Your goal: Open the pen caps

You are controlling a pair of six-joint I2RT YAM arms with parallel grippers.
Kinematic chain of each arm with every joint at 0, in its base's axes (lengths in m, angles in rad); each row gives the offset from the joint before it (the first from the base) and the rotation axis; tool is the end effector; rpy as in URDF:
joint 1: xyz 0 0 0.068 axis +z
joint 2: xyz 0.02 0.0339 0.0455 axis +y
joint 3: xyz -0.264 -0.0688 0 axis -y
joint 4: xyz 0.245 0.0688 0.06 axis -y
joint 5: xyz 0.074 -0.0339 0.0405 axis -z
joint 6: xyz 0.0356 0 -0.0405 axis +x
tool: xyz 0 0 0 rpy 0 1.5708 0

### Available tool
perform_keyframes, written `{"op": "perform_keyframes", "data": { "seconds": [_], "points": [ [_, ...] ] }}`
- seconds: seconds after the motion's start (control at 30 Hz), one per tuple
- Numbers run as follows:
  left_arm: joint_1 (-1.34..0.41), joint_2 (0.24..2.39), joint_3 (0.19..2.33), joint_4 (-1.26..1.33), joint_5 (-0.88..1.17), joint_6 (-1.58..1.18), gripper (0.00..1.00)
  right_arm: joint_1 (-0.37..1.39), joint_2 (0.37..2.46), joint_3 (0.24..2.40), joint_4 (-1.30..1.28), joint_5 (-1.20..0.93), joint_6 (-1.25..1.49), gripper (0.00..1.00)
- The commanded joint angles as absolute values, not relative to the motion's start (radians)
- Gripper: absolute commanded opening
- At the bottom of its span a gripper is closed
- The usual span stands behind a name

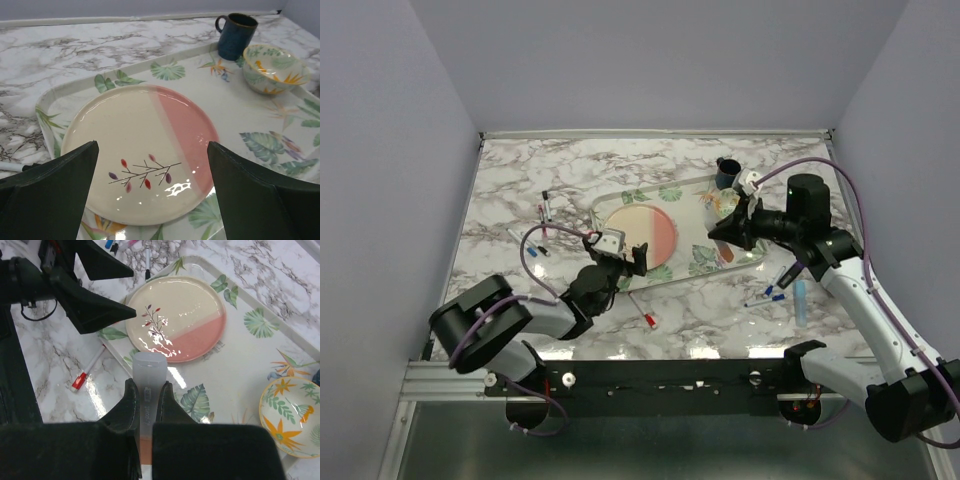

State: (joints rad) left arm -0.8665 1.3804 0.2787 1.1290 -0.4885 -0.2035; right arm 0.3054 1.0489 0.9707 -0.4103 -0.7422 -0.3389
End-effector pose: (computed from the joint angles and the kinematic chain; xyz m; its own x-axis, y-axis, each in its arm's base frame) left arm 0.1679 -0.1719 0.1842 -0.0573 -0.2082 -0.9764 0.3651 0.9059 -0.2146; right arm 0.2082 0.0909 0.3360 -0.1592 -0.3071 -0.9383 -0.8946 0.4467 0.0056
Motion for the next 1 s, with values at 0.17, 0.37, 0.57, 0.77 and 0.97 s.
{"op": "perform_keyframes", "data": {
  "seconds": [0.17,0.37,0.57,0.77,0.97],
  "points": [
    [-0.922,1.759,0.432,1.684,-0.713,-0.035,0.99,0.258,1.026,0.962,-0.374,-0.761,-0.311,0.01],
    [-0.923,1.862,0.531,1.686,-0.729,0.026,0.99,0.247,1.031,0.959,-0.376,-0.772,-0.310,0.01],
    [-0.916,1.960,0.656,1.686,-0.845,0.049,0.99,0.242,1.031,0.960,-0.379,-0.778,-0.308,0.01],
    [-0.914,1.921,0.660,1.686,-0.831,0.060,0.99,0.236,1.038,0.954,-0.379,-0.781,-0.310,0.01],
    [-0.917,1.768,0.604,1.684,-0.809,0.003,0.99,0.236,1.061,0.940,-0.276,-0.873,-0.156,0.01]
  ]
}}
